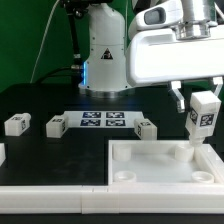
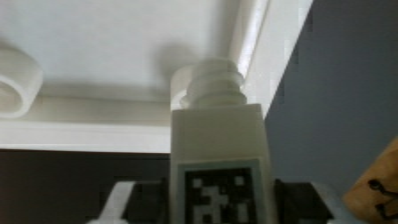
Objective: Assemble one leg
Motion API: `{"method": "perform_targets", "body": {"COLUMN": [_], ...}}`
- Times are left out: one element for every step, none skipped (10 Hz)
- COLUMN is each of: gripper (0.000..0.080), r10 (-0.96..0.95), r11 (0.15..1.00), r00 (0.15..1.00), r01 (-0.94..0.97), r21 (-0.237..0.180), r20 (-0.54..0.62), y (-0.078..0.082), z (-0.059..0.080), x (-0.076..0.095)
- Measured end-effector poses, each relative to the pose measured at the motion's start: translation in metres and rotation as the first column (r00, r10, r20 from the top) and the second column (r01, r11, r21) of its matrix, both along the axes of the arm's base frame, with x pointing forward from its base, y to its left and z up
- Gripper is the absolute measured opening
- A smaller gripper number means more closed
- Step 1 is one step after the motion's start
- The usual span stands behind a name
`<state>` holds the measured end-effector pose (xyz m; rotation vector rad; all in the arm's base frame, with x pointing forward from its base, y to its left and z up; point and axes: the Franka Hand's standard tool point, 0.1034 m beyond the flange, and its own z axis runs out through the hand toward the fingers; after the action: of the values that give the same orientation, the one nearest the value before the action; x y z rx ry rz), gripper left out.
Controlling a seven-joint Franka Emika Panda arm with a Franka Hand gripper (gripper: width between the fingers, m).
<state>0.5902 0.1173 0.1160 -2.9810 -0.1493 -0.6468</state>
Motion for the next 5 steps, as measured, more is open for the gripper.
{"method": "perform_targets", "body": {"gripper": [0.0284, 0.0284, 0.0284, 0.0284, 0.0284], "r10": [-0.002, 0.013, 0.034, 0.036, 0.034], "r11": [1.000, 1.000, 0.999, 0.999, 0.999], "r00": [1.000, 1.000, 0.999, 0.999, 0.998], "r01": [0.002, -0.013, -0.034, -0.036, -0.033], "r21": [0.001, -0.007, -0.018, -0.017, -0.015], "r20": [0.001, 0.004, 0.004, 0.011, 0.047], "y": [0.000, -0.002, -0.005, -0.003, -0.004], "z": [-0.002, -0.009, -0.015, -0.014, -0.013], "x": [0.003, 0.010, 0.014, 0.014, 0.015]}}
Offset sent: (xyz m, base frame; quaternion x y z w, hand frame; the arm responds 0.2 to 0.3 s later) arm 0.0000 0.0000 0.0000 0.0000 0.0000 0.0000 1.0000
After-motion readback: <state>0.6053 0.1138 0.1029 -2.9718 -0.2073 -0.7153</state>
